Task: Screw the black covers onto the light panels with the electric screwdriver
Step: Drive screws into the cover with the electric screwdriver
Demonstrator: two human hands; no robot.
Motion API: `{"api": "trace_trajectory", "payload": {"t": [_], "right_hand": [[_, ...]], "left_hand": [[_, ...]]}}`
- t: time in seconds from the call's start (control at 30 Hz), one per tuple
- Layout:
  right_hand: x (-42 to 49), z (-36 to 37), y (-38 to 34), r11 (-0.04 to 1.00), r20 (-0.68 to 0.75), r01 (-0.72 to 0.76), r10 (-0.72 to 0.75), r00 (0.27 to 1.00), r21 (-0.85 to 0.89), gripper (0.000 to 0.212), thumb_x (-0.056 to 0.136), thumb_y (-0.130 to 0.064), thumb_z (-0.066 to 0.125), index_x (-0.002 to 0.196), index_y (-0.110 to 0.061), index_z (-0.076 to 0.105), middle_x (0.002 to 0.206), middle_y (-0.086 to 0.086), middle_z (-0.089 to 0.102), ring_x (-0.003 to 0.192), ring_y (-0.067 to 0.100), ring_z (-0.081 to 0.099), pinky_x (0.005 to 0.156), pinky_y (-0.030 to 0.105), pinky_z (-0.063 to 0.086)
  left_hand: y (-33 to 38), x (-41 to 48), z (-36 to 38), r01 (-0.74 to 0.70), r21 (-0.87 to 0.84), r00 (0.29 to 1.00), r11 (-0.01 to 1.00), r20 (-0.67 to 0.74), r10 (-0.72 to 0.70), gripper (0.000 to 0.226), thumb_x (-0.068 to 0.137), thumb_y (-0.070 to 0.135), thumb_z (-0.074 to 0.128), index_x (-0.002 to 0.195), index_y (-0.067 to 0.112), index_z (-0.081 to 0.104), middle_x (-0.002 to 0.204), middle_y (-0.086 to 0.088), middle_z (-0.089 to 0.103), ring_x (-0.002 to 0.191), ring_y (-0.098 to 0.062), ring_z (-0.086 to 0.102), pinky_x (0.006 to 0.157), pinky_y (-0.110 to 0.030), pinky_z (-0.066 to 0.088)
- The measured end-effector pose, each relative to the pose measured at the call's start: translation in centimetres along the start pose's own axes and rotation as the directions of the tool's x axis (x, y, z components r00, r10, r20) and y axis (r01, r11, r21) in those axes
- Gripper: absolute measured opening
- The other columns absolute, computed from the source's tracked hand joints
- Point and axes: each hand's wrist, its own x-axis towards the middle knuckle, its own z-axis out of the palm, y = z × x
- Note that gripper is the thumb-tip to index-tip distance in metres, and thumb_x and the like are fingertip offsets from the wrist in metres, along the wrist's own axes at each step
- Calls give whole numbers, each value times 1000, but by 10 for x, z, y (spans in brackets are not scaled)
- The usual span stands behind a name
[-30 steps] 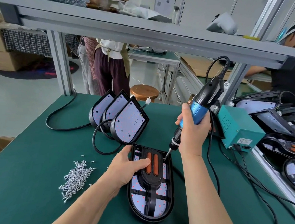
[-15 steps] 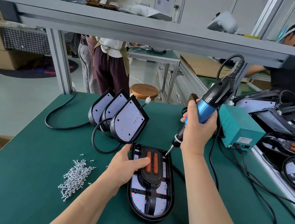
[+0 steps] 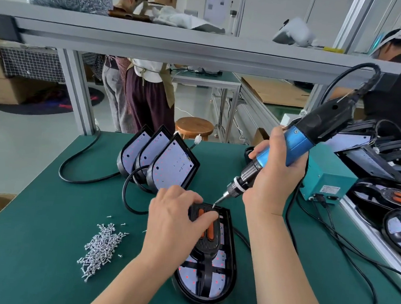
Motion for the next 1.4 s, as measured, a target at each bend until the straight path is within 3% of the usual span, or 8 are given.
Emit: {"api": "trace_trajectory", "payload": {"t": [0.2,0.4,0.93,1.03,1.13,1.3,1.37,1.4], "right_hand": [[-5,1,-5,1000,39,-13,12,999,21,20,85,-33,69,96,-20,58,60,3,54,54,17,51,64,26,48],[-5,3,-7,997,32,-55,53,998,50,18,87,-30,69,97,-18,58,60,3,54,53,16,50,61,23,48],[2,-4,-4,993,-31,-105,107,994,50,8,94,-23,65,95,-19,58,60,1,54,55,17,51,64,25,50],[3,-5,1,987,-69,-158,159,985,31,11,92,-26,67,95,-19,58,61,2,55,54,16,52,62,24,50],[4,-7,9,973,-147,-229,225,963,-5,17,92,-30,69,101,-19,59,63,2,58,54,15,53,66,28,48],[6,-8,17,964,-155,-263,255,955,-34,16,91,-29,70,98,-20,59,60,-2,59,53,13,54,68,30,48],[7,-10,16,971,-146,-234,226,963,-42,18,88,-31,70,97,-19,59,61,-2,59,53,14,55,63,25,49],[9,-11,15,977,-141,-206,197,970,-52,19,88,-31,70,97,-18,59,61,-1,59,53,15,55,60,23,49]], "left_hand": [[11,4,4,93,-199,994,976,82,-78,13,83,29,75,71,27,72,68,16,64,80,-5,56,82,-38,47],[14,4,4,201,-367,977,908,137,-161,19,81,14,78,65,24,73,59,12,65,54,-3,56,55,-14,44],[14,1,5,256,-479,966,840,154,-207,23,83,15,77,68,32,74,56,1,65,52,-10,56,56,-16,47],[12,-2,8,218,-452,976,865,88,-200,25,81,15,79,69,36,74,64,9,66,62,-9,60,61,-13,45],[13,-4,11,152,-363,988,919,19,-155,22,80,14,80,66,30,73,76,22,64,74,-15,61,72,-28,50],[13,-3,13,-18,-147,1000,989,-12,17,26,80,22,79,57,22,68,61,9,60,77,-10,52,80,-38,45],[11,0,10,-91,-14,996,996,-2,91,6,80,33,79,80,29,74,77,12,65,86,-12,52,90,-35,40],[8,2,8,-63,65,998,996,8,63,27,78,40,79,103,31,73,95,12,64,98,-15,49,95,-32,35]]}}
